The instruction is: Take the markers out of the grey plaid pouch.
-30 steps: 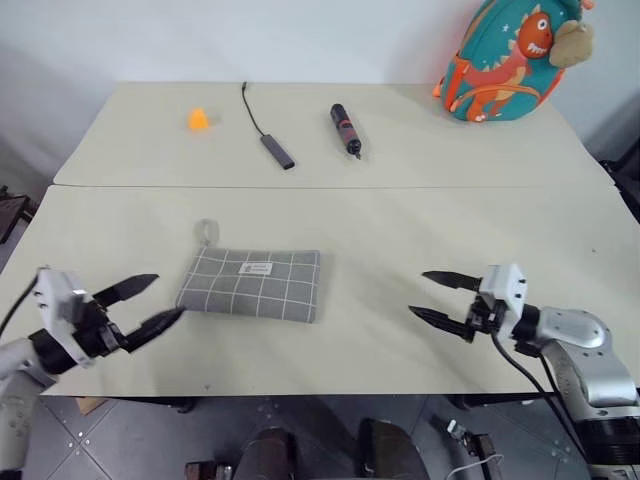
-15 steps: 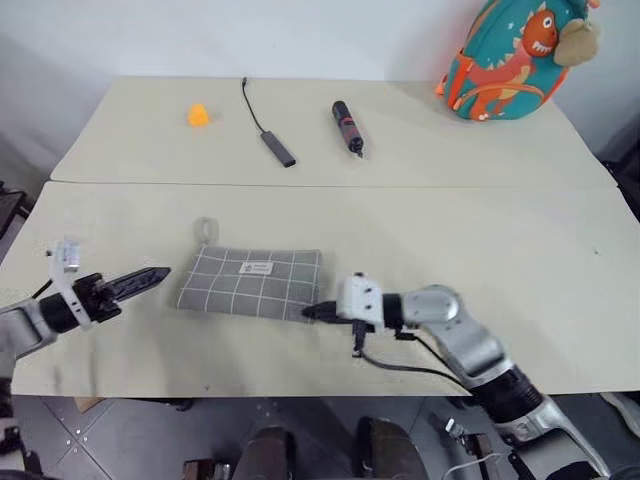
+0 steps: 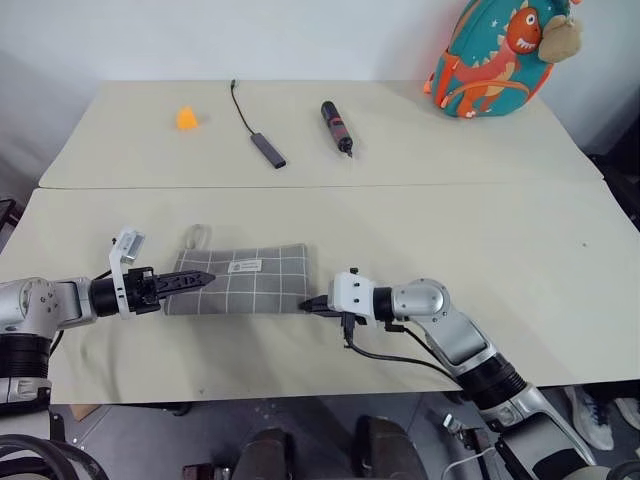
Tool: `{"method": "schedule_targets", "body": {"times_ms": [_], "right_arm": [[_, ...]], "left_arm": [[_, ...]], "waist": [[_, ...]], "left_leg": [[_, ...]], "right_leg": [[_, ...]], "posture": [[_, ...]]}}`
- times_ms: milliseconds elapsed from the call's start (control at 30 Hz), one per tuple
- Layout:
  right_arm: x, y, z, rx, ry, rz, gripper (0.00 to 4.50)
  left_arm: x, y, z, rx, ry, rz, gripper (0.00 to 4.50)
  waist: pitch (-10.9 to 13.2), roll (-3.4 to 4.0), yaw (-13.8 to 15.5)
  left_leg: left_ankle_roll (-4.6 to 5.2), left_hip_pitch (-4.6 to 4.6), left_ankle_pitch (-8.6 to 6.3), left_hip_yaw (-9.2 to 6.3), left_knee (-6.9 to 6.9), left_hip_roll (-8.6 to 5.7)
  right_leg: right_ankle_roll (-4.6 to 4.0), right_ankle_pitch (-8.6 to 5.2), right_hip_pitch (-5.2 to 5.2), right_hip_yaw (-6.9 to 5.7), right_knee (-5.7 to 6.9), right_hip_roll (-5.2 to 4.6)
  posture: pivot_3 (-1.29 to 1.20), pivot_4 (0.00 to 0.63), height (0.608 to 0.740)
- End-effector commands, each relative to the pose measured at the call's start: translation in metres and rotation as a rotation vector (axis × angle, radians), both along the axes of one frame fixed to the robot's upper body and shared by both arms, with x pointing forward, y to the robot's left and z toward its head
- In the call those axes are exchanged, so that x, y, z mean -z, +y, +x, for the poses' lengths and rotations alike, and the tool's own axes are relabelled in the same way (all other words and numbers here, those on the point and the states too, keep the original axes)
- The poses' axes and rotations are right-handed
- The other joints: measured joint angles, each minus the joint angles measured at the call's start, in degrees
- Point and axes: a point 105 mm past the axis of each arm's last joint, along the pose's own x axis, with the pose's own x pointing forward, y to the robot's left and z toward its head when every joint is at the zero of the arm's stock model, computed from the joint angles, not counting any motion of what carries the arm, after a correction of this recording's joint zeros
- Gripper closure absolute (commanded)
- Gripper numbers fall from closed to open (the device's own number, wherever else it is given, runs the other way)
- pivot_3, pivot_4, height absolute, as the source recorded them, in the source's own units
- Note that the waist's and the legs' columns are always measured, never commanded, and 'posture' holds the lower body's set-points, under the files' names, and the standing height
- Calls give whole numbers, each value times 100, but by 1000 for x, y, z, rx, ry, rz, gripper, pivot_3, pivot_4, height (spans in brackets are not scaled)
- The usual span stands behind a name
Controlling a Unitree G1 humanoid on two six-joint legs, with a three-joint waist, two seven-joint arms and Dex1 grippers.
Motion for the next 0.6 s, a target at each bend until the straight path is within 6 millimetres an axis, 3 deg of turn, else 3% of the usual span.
{"method": "schedule_targets", "body": {"times_ms": [33, 233, 400, 600], "right_arm": [[-6, -12, 10, 43, -29, 3, 4477], [-5, -28, 16, 66, -36, -14, 4477], [-5, -33, 8, -7, -19, -17, 4477], [-4, -39, 15, -19, -24, -45, 4477]], "left_arm": [[7, -10, -3, -12, 58, -52, 0], [4, -19, -9, -67, 82, -149, 0], [9, -21, -13, -138, 144, -215, 0], [17, -13, -12, -199, 205, -231, 0]], "waist": [[0, 0, 13], [0, 0, 4], [0, -1, 2], [0, -1, -5]], "left_leg": [[0, 0, 0, -3, 2, -1], [2, -2, 1, -15, 11, -4], [2, -3, 1, -17, 18, -1], [2, -1, 1, -14, 24, 0]], "right_leg": [[0, 0, 3, -1, 1, -1], [0, 0, 7, -2, 5, -6], [0, 0, 8, -2, 8, -5], [0, 0, 8, 2, 11, -5]], "posture": [[0, 150, 740], [0, 150, 740], [0, 150, 740], [0, 150, 740]]}}
